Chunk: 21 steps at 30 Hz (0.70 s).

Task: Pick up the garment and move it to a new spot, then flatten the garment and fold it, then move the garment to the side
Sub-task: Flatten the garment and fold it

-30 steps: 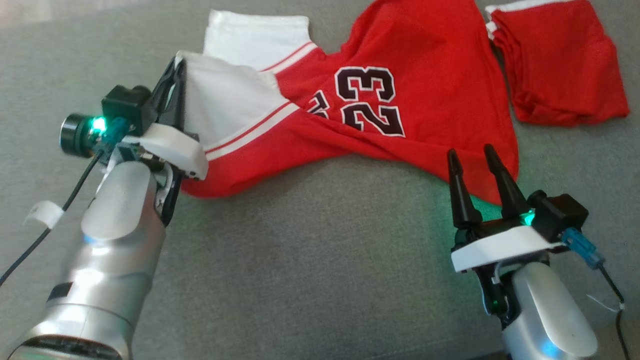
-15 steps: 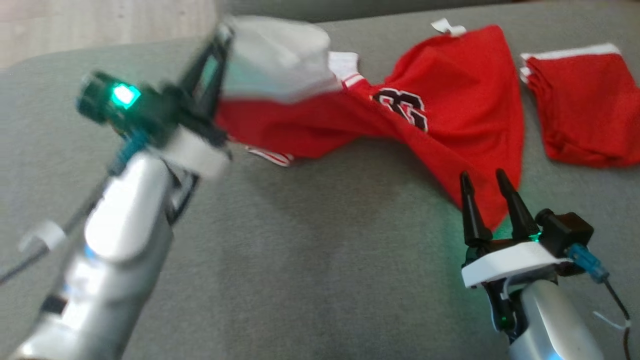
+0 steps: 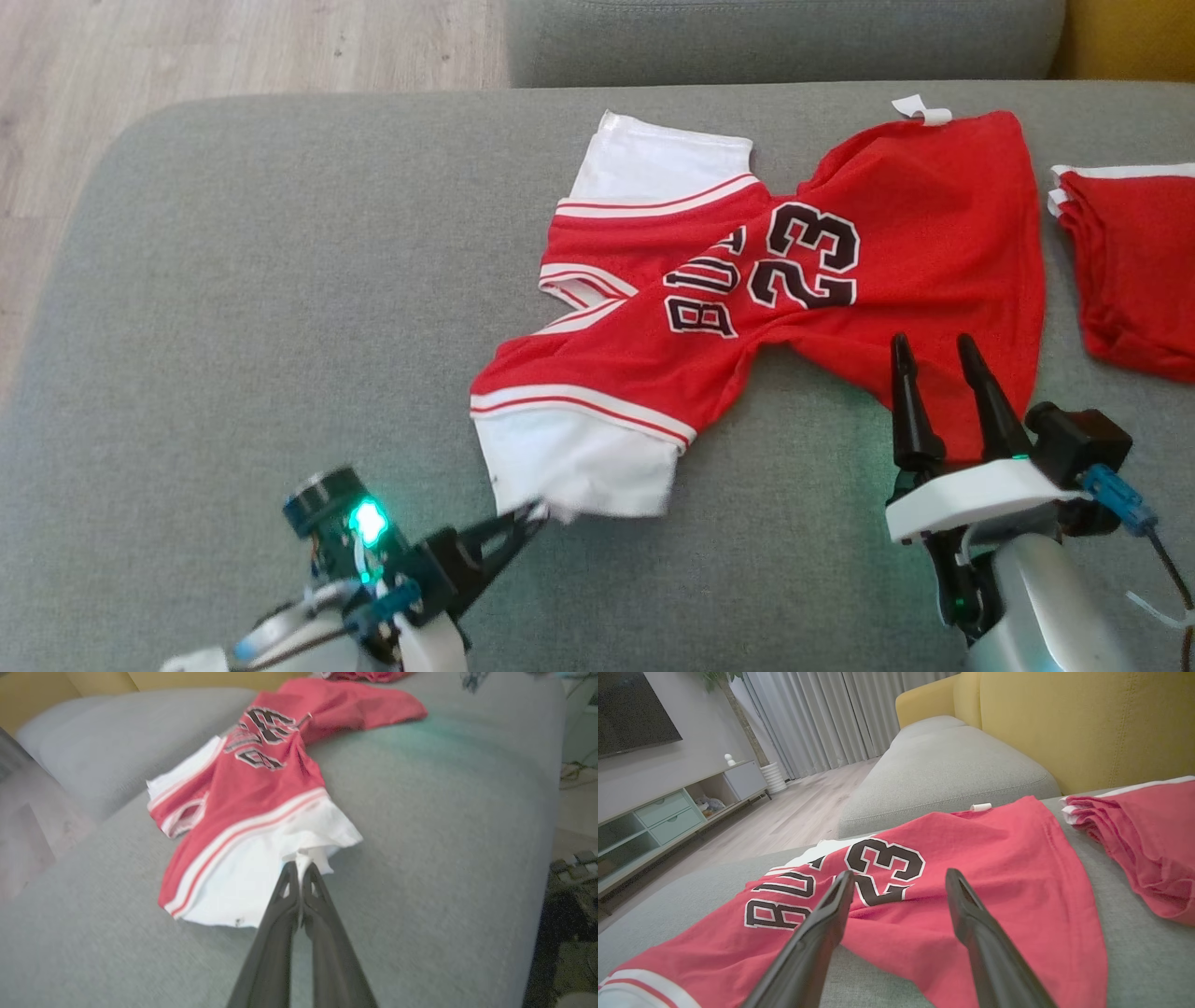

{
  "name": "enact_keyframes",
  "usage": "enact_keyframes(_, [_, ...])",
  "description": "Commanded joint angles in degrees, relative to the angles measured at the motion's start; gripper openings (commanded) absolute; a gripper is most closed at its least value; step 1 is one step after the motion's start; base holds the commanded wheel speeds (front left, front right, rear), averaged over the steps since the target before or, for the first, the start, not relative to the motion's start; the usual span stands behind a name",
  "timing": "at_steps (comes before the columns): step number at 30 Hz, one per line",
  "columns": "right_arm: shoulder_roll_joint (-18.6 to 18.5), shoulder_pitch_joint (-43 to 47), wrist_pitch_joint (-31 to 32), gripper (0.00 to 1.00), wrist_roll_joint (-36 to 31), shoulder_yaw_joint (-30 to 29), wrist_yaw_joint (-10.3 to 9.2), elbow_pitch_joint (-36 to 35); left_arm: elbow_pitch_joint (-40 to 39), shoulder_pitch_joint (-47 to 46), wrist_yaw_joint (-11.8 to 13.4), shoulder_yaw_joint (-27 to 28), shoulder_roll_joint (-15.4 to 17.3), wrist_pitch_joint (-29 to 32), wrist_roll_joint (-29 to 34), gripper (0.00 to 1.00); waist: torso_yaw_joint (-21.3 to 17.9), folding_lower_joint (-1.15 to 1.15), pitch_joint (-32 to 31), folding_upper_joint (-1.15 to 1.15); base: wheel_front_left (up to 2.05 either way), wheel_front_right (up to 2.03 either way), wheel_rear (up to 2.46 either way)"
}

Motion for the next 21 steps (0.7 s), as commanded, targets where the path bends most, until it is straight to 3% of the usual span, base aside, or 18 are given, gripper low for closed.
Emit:
enact_keyframes(1, [-0.1, -0.9, -0.6, 1.00, 0.2, 1.1, -0.04, -1.2, -1.8, -1.8, 0.1, 0.9, 2.4, 1.3, -0.5, 1.00, 0.1, 0.01, -0.2, 0.00, 0.00, 0.00, 0.00])
enact_keyframes(5, [-0.1, -1.4, -0.6, 1.00, 0.1, 0.7, -0.04, -1.0, -1.1, -1.2, 1.3, 1.8, 1.9, 1.9, -2.3, 1.00, -0.1, 0.01, -0.2, 0.00, 0.00, 0.00, 0.00])
enact_keyframes(9, [-0.1, -1.5, -0.6, 1.00, 0.0, 0.8, -0.04, -1.1, 0.0, -2.2, 5.6, 6.8, -0.3, -0.7, -5.8, 1.00, -0.7, 0.01, -0.2, 0.00, 0.00, 0.00, 0.00])
enact_keyframes(14, [-0.1, -1.8, -0.6, 1.00, -0.2, 2.0, -0.04, -2.0, 2.7, -4.2, 11.2, 15.9, -5.4, -6.6, -13.0, 1.00, -3.0, 0.01, 1.1, 0.00, 0.00, 0.00, 0.00])
enact_keyframes(17, [-0.1, -2.1, -0.6, 1.00, -0.2, 2.7, -0.04, -2.9, 4.7, -6.3, 12.4, 20.0, -8.0, -9.7, -16.5, 1.00, -4.9, 0.01, 2.3, 0.00, 0.00, 0.00, 0.00])
enact_keyframes(21, [-0.1, -2.7, -0.6, 1.00, -0.2, 3.3, -0.04, -4.4, 8.0, -10.3, 12.1, 23.5, -9.7, -10.8, -19.8, 1.00, -7.6, 0.01, 4.8, 0.00, 0.00, 0.00, 0.00])
